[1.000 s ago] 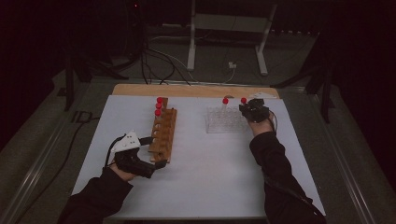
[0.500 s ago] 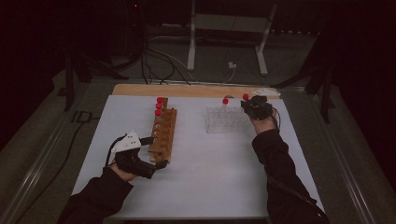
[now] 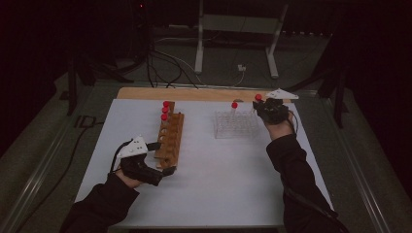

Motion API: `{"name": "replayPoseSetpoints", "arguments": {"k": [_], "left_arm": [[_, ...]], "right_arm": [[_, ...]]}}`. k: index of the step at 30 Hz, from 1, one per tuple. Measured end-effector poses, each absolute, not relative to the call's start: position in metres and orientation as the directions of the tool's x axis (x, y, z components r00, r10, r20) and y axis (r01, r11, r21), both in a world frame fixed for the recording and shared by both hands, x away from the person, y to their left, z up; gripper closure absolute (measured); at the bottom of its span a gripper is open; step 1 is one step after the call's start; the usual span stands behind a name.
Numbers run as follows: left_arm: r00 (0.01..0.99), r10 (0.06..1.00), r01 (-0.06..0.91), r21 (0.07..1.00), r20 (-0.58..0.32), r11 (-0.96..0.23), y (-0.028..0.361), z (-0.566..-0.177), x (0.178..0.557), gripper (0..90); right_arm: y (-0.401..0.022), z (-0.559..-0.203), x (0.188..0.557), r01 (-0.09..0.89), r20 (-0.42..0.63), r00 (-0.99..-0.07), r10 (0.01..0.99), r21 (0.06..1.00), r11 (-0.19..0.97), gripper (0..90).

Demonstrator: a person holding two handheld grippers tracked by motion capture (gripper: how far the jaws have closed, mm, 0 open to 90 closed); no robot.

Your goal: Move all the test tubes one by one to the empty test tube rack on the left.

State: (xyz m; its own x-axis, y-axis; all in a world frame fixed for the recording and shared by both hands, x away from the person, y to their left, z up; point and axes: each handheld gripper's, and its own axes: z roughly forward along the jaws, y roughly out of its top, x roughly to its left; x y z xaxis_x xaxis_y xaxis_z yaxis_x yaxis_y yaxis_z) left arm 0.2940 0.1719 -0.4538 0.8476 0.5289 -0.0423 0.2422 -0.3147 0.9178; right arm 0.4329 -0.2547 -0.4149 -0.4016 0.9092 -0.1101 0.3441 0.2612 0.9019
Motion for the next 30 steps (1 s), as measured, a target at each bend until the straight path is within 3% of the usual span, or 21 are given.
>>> {"name": "replayPoseSetpoints", "arguments": {"k": [30], "left_arm": [[0.869,0.493,0.234,0.908,-0.036,-0.346,0.157,-0.444,0.297,0.6]], "right_arm": [[-0.221,-0.425,0.357,0.308,-0.107,-0.596,0.796,0.885,0.349,74.9]]}}
